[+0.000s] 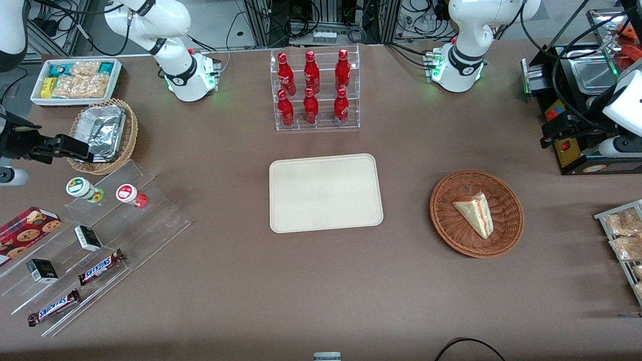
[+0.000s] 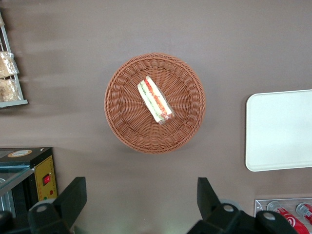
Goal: Place sandwich from basket to tray
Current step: 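Move the left gripper over the wrapped sandwich in the wicker basket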
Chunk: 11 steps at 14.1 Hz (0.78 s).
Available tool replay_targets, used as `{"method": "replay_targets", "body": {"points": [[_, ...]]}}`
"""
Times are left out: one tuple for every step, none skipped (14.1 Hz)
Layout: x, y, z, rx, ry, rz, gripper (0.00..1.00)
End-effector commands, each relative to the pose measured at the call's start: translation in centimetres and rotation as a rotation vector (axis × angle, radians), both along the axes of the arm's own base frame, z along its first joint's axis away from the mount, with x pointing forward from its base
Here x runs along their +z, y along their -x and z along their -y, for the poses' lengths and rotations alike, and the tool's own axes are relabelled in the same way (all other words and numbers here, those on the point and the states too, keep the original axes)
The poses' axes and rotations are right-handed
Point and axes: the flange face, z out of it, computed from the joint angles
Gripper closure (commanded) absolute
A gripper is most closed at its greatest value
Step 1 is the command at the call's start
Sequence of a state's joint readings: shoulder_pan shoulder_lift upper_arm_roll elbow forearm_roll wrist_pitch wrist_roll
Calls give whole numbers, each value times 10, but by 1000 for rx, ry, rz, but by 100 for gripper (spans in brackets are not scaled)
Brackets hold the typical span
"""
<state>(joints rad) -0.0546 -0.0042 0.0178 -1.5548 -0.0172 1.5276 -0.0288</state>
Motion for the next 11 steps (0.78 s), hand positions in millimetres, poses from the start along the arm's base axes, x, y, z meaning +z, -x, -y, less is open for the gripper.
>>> {"method": "replay_targets", "body": {"points": [[3,2,-2,10,10,18,0],[3,1,-2,10,10,21,0],[-2,-4,-3,11,6,17,0],[-1,-8,-3,10,2,30,0],[-7,-11,-3,10,2,26,0],[-16,-17,-3,17,1,15,0],[-26,-23,-3,21,0,8,0],[-41,-31,-3,29,0,-11,0],[-61,-41,-5,46,9,-31,0],[-78,-51,-5,60,6,-35,0],[-93,-58,-3,83,5,-32,0]]}}
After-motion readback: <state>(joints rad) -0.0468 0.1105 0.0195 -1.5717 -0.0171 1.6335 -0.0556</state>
